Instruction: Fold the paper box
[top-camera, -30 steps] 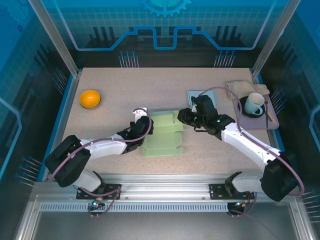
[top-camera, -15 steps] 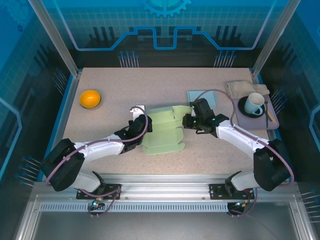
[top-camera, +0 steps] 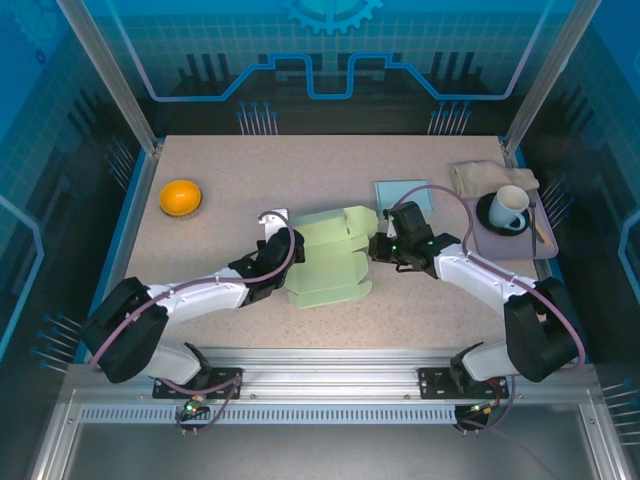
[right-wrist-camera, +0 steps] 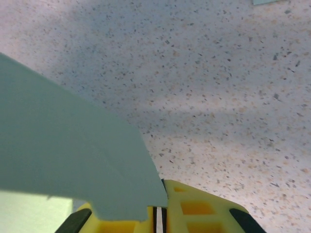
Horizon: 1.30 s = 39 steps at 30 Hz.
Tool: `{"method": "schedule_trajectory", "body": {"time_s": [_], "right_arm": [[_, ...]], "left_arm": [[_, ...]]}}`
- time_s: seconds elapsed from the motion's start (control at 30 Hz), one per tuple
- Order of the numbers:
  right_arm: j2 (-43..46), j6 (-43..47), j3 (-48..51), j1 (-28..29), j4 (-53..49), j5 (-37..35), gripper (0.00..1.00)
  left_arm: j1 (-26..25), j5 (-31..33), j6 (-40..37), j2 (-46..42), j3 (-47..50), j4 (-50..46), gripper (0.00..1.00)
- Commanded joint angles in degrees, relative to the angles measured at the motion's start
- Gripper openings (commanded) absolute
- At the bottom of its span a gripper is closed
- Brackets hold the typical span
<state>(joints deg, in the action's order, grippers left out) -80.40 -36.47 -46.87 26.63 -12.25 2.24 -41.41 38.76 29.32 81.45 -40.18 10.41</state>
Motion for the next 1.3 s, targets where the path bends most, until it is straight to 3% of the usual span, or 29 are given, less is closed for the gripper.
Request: {"method": "schedule_trajectory", "body": {"time_s": [0.0,0.7,1.03,1.13,1.27], "right_arm": [[0.51,-1.99,-0.98,1.21,4.38,3.84,0.13],[-5.95,1.93,-7.39,10.38,6.23,1.88,0.14],[6.19,9.40,-7.58,8.04,-5.83,-3.21,0.22],[9.42,14.34,-8.92,5.17,-11.40,-2.25,0.30],[10.98,25.85,-11.15,2.61,-15.67,-2.16,0.50]], "left_arm": [[-0.31,-0.93,1.94,1.20,-2.35,-1.33,0.05],[-0.78,-3.91,4.51,1.70,-4.12,-3.25,0.05],[-0.74,-1.02,2.00,0.92,-2.80,-5.87,0.06],[-0.71,-0.84,1.41,0.48,-2.37,-5.97,0.06],[-0.71,-1.19,0.72,-0.74,-1.60,-5.29,0.06]]}}
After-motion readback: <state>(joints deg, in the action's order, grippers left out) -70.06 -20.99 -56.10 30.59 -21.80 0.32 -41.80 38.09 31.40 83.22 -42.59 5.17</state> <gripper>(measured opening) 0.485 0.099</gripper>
